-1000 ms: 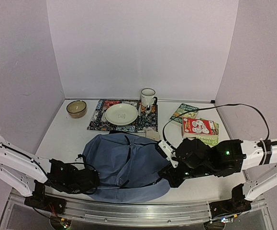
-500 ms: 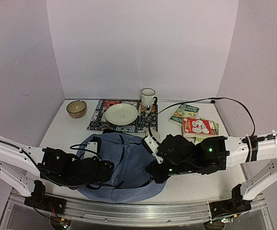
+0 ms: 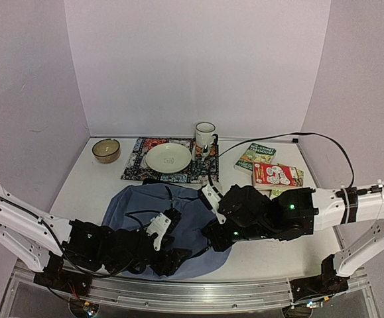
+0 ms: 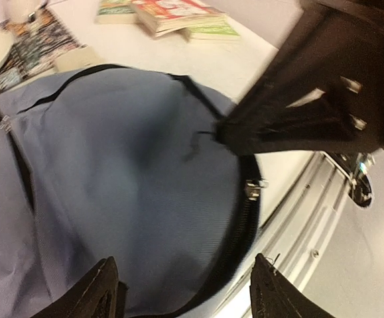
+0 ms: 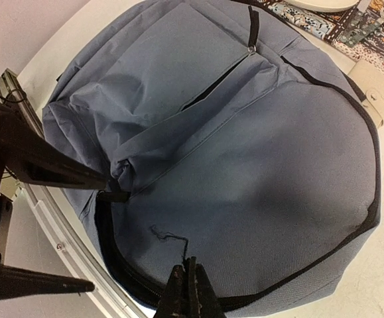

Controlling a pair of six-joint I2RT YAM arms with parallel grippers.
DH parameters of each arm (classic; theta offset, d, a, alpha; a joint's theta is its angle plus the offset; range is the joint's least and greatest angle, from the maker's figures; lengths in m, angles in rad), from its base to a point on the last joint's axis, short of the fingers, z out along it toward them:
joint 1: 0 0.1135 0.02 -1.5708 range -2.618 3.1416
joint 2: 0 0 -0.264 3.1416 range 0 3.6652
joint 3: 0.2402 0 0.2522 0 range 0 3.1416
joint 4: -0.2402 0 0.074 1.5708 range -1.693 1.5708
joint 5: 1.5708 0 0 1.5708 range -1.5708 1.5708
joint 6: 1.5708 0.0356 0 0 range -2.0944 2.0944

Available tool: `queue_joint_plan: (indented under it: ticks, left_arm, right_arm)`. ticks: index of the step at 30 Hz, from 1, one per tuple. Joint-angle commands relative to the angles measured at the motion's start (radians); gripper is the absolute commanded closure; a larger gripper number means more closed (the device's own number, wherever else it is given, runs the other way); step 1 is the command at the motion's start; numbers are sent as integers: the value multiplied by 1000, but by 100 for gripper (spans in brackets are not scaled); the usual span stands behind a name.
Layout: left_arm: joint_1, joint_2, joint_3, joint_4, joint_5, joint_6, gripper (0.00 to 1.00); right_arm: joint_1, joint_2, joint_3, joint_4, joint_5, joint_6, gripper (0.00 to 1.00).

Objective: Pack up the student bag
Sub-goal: Hold the largest pocket of the student bag, then unzip the largest pocket of the student bag.

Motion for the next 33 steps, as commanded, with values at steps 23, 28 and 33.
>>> queue_joint_plan:
  ticks: [23,28,33]
  left_arm:
    - [-21,186,66,205,98,245,99]
    - [-55,105,-13,193,108,194,100]
    - [-103,33,-69,136,105,135,100]
  right_arm:
    - [-22,-51,22,-28,193,36,100]
    - [-128,-89,-5,-63,234,37,100]
    - [-263,-111,-23,-63,233,3,100]
